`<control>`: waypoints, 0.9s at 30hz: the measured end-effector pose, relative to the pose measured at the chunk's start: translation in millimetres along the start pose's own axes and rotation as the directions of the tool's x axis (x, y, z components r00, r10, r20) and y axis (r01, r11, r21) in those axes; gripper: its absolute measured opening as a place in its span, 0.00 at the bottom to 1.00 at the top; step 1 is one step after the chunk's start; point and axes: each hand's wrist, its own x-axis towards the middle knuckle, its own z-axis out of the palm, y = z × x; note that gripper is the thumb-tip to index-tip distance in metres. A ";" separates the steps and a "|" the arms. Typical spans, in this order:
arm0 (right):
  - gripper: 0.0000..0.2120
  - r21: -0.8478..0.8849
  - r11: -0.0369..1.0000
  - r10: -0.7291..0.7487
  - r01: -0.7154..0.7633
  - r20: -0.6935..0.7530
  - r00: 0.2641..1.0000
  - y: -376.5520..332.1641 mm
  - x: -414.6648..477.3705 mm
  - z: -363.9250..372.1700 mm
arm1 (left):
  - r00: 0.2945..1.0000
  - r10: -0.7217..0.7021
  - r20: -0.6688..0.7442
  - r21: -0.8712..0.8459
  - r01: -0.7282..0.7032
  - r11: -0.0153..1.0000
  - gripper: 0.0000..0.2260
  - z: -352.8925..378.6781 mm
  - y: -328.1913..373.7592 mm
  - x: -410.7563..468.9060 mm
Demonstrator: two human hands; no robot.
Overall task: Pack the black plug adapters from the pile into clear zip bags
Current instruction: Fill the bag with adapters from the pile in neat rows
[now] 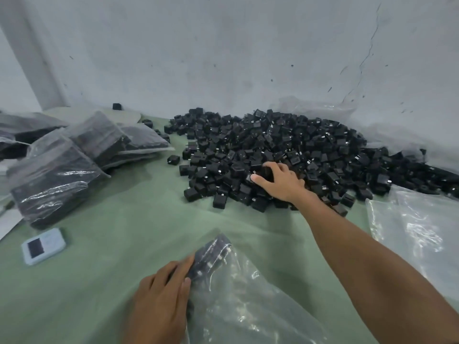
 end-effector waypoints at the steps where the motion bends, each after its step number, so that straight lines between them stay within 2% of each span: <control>1: 0.41 -0.063 0.998 -0.028 0.028 -0.003 1.000 0.3 -4.2 3.9 | 1.000 -0.016 0.010 -0.006 0.016 1.000 0.31 -0.8 1.0 -0.5; 6: 0.25 -0.244 0.953 -0.206 0.182 -0.076 0.976 16.8 -55.3 17.4 | 0.995 -0.077 0.063 -0.038 0.080 0.996 0.33 -2.6 2.2 -2.5; 9: 0.23 -0.229 0.937 -0.280 0.263 -0.045 0.959 26.3 -99.7 23.6 | 0.995 -0.060 0.084 -0.027 0.062 0.998 0.34 -3.1 1.6 -2.3; 12: 0.22 -0.327 0.887 -0.344 0.325 0.000 0.939 36.4 -138.4 25.1 | 0.995 -0.059 0.085 -0.017 0.060 0.998 0.30 -2.9 3.0 -4.5; 14: 0.21 -0.237 0.927 -0.286 0.289 0.050 0.957 38.7 -151.4 16.9 | 0.994 -0.061 0.091 -0.016 0.063 0.998 0.26 -3.4 4.7 -5.2; 16: 0.23 -0.162 0.960 -0.214 0.228 0.096 0.972 36.0 -154.8 5.8 | 0.995 -0.052 0.084 -0.018 0.054 0.998 0.26 -3.7 5.3 -5.8; 19: 0.28 -0.202 0.954 -0.231 0.223 -0.019 0.973 29.9 -153.6 -5.9 | 0.996 -0.049 0.074 -0.022 0.050 0.998 0.26 -3.3 3.6 -6.1; 21: 0.27 -0.038 0.980 -0.201 0.198 -0.098 0.975 19.8 -162.1 -17.5 | 0.997 -0.044 0.065 -0.036 0.047 0.998 0.22 -1.6 1.5 -6.3; 23: 0.22 0.287 0.939 -0.158 0.192 -0.137 0.978 10.3 -182.9 -33.4 | 0.997 -0.025 0.069 -0.031 0.027 0.999 0.21 0.5 -0.7 -5.8; 24: 0.20 0.476 0.860 -0.134 0.186 -0.140 0.981 6.7 -198.5 -41.6 | 0.997 -0.018 0.070 -0.029 0.020 0.999 0.21 1.5 -1.9 -5.6; 25: 0.18 0.661 0.730 -0.121 0.175 -0.127 0.984 4.2 -217.1 -49.0 | 0.997 -0.015 0.074 -0.029 0.018 0.999 0.21 2.3 -3.0 -5.3; 27: 0.18 0.912 0.387 -0.136 0.136 -0.090 0.987 6.5 -256.0 -60.0 | 0.996 -0.012 0.090 -0.017 0.014 1.000 0.20 3.9 -5.9 -4.0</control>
